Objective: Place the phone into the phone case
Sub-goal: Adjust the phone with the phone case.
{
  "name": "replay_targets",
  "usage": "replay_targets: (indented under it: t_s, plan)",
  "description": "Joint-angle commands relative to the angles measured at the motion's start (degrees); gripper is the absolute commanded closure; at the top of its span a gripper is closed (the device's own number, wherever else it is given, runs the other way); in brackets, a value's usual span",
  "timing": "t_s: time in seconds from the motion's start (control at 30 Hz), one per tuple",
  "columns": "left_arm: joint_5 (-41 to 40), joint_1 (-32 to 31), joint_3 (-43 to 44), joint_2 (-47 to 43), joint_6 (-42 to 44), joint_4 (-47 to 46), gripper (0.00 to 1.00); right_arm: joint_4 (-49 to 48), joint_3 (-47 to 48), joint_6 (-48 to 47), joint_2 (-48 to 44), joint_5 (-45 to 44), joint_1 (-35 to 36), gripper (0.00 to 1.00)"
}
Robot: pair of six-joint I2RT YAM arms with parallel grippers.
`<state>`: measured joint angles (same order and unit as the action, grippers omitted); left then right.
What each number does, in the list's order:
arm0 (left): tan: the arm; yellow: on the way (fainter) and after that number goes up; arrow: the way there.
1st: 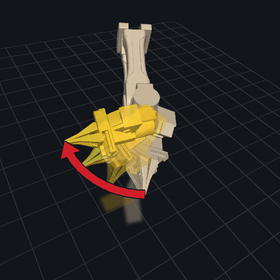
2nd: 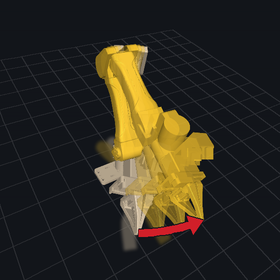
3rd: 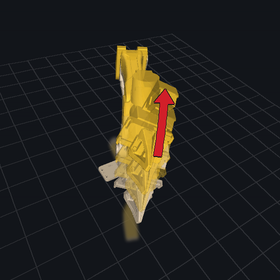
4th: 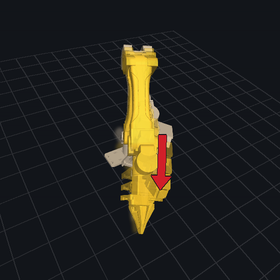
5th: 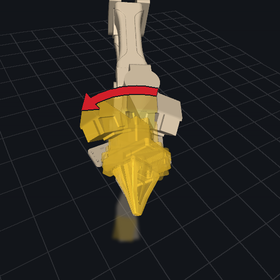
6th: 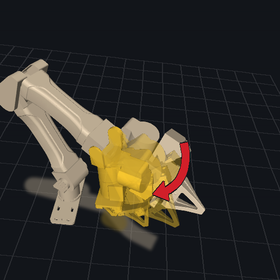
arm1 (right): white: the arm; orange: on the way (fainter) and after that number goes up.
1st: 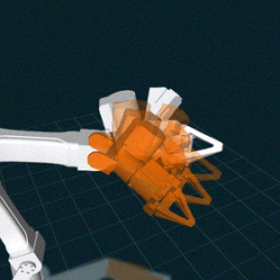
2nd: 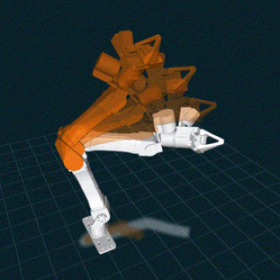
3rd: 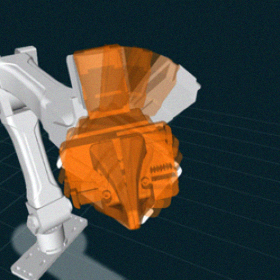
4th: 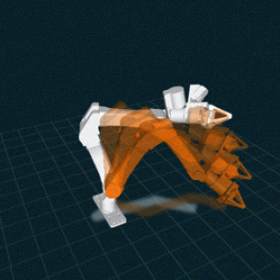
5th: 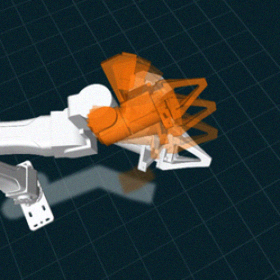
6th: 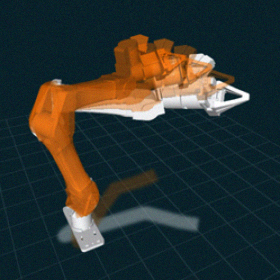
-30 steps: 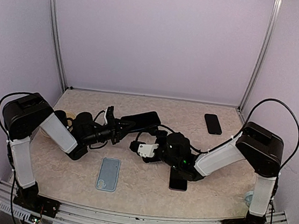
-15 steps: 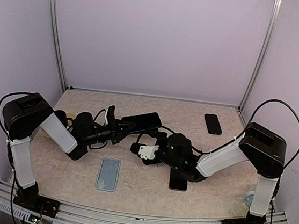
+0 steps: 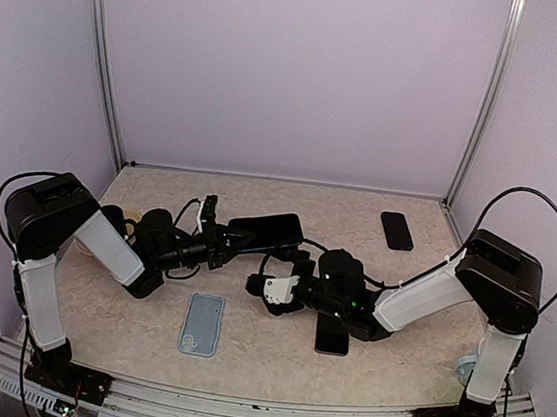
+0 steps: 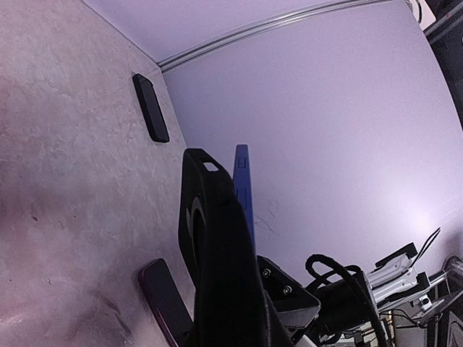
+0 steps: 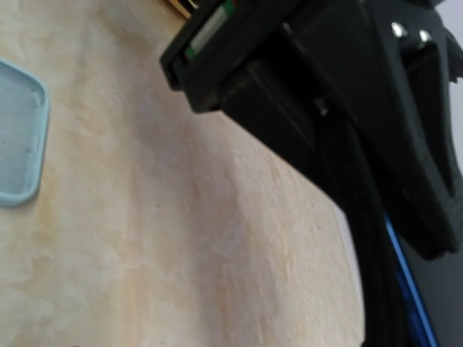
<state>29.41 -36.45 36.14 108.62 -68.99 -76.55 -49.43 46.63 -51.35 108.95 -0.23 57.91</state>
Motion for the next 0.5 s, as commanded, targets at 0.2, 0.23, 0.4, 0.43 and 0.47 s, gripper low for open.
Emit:
replay_targets:
  t_s: [0.2,0.23,0.4,0.43,0.47]
  plan:
    - [3.25,-2.84,1.74,-0.45,6.01,-5.62,1.00,-0.40,1.95,0.16,-3.87,20.35,4.20,0.14]
    - [3.59,-2.84,1.85,-0.36,5.94,-5.93,1.00,0.31,1.99,0.06,-4.18,21.08,4.01,0.14]
    - [5.53,-2.56,2.59,1.13,4.91,-6.98,1.00,4.83,2.36,2.58,-6.93,31.18,1.64,0.14]
    - [5.74,-2.51,2.74,1.30,4.85,-7.02,1.00,5.40,2.40,3.53,-7.58,33.21,1.13,0.14]
    - [5.86,-2.45,2.93,1.39,4.89,-6.84,1.00,5.77,2.53,4.78,-8.14,35.20,0.62,0.15]
